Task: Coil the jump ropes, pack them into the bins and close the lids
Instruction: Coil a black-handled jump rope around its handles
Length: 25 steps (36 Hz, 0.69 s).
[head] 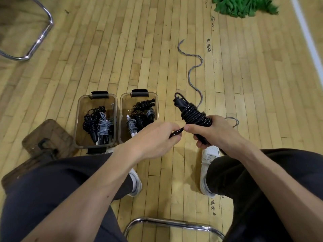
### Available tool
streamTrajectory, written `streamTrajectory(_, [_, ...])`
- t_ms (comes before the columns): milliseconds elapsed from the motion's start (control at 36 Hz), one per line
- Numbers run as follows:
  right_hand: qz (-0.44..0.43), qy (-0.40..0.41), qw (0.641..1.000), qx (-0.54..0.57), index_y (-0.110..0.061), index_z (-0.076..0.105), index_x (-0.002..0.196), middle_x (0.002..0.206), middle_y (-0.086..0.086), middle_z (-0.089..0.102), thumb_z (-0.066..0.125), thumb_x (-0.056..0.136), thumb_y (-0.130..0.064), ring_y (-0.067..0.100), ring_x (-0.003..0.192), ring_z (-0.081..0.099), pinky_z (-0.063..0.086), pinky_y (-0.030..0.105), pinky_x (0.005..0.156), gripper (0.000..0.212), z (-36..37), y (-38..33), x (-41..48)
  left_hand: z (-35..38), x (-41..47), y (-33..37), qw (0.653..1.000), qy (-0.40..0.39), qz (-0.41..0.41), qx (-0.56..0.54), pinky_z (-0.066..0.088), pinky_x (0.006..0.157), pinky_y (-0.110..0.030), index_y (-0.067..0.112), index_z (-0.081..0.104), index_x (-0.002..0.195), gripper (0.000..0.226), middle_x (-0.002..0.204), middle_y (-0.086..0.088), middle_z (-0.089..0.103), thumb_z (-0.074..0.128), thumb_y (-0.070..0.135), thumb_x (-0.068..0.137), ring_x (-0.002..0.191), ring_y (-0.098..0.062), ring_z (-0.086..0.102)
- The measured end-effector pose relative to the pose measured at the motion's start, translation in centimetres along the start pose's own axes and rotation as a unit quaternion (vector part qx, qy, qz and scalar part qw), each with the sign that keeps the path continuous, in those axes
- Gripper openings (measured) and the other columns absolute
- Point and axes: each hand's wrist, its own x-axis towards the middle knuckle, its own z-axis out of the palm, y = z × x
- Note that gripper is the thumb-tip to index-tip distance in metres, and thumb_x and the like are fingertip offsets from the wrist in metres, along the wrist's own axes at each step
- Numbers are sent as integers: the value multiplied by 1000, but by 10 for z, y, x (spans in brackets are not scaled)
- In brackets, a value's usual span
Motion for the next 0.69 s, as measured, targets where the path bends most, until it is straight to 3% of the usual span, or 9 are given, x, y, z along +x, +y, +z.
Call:
streamTrajectory(83, [29,-20,999,-37,-1,63,90,67,10,59,80,85,-28,21,56,57,51,27,51,32,1,2,0,0,-2,0,995,8,17,95,42,62,-35,20,64,102,23,73,6,56,46,33,105,65,-14,52])
streamTrajectory(250, [119,-106,975,-157,-4,60,82,57,5,62,81,81,-37,16,46,57,48,22,48,40,2,2,-5,-7,-8,3,977,30,82,195,48,77,-33,29,71,108,29,92,11,62,56,51,96,93,-14,60])
streamTrajectory(333, [131,-135,965,-183,-4,60,84,55,3,62,82,82,-34,13,42,56,48,21,47,36,4,1,-7,-7,-7,2,977,36,104,185,50,79,-34,28,72,103,32,92,9,67,62,55,90,90,-13,61])
streamTrajectory(444, [116,-170,953,-224,-8,59,85,56,0,62,83,80,-37,13,44,57,51,23,50,38,9,2,-9,-4,-6,2,980,73,128,137,50,73,-34,23,71,89,40,78,9,66,70,62,79,77,-12,59])
streamTrajectory(583, [72,-208,945,-241,-8,61,93,63,1,63,85,74,-47,16,52,61,57,30,59,49,13,4,-12,-3,-6,4,989,60,115,66,52,74,-40,23,68,84,42,76,11,66,78,61,70,76,-11,60])
streamTrajectory(694, [50,-246,943,-220,-3,65,99,66,3,65,81,74,-56,20,56,63,55,29,59,60,16,3,-16,-5,-6,8,995,35,78,-45,48,68,-32,26,61,80,42,78,11,60,88,52,62,74,-8,54])
